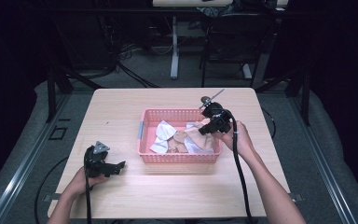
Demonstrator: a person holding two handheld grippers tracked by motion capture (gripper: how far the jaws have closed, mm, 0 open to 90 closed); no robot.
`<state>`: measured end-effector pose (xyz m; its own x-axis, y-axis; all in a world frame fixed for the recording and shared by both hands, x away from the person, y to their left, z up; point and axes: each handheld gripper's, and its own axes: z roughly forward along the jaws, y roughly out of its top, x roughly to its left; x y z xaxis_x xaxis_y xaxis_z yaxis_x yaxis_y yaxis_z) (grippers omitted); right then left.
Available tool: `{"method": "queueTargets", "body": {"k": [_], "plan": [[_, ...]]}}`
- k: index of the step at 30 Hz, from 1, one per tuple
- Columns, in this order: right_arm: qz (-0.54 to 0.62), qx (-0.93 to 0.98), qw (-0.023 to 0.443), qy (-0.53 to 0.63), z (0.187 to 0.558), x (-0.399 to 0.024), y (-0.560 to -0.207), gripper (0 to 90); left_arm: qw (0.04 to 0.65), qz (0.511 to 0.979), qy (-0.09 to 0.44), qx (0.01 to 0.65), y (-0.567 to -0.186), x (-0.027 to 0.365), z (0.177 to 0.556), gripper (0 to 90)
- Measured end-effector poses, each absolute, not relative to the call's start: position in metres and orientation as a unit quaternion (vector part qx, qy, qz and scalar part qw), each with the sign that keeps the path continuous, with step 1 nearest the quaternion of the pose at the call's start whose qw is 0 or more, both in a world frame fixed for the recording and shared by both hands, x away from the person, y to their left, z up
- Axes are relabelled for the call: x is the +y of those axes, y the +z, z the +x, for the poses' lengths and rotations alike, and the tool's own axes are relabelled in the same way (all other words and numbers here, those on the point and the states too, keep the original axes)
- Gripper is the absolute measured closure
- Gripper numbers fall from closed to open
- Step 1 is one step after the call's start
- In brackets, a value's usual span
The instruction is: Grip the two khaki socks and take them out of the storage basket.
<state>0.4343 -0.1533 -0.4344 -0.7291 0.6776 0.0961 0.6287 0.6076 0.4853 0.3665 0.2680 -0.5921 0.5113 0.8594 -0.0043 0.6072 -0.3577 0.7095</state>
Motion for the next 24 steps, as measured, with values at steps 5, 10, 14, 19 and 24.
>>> {"method": "queueTargets", "body": {"k": [5, 10, 14, 19, 24], "plan": [[0.363, 0.893, 0.053, 0.259, 0.433, -0.155, -0.426, 86.5, 0.335, 0.802, 0.188, 0.457, -0.592, 0.268, 0.366, 0.0], [0.361, 0.891, 0.055, 0.270, 0.432, -0.156, -0.411, 86.5, 0.335, 0.802, 0.188, 0.457, -0.592, 0.268, 0.366, 0.0], [0.360, 0.889, 0.061, 0.275, 0.430, -0.157, -0.401, 86.5, 0.335, 0.802, 0.188, 0.457, -0.592, 0.268, 0.366, 0.0], [0.353, 0.890, 0.067, 0.281, 0.428, -0.160, -0.391, 86.5, 0.335, 0.802, 0.188, 0.457, -0.592, 0.268, 0.366, 0.0], [0.353, 0.886, 0.071, 0.292, 0.424, -0.165, -0.381, 86.5, 0.335, 0.802, 0.188, 0.457, -0.592, 0.268, 0.366, 0.0]]}}
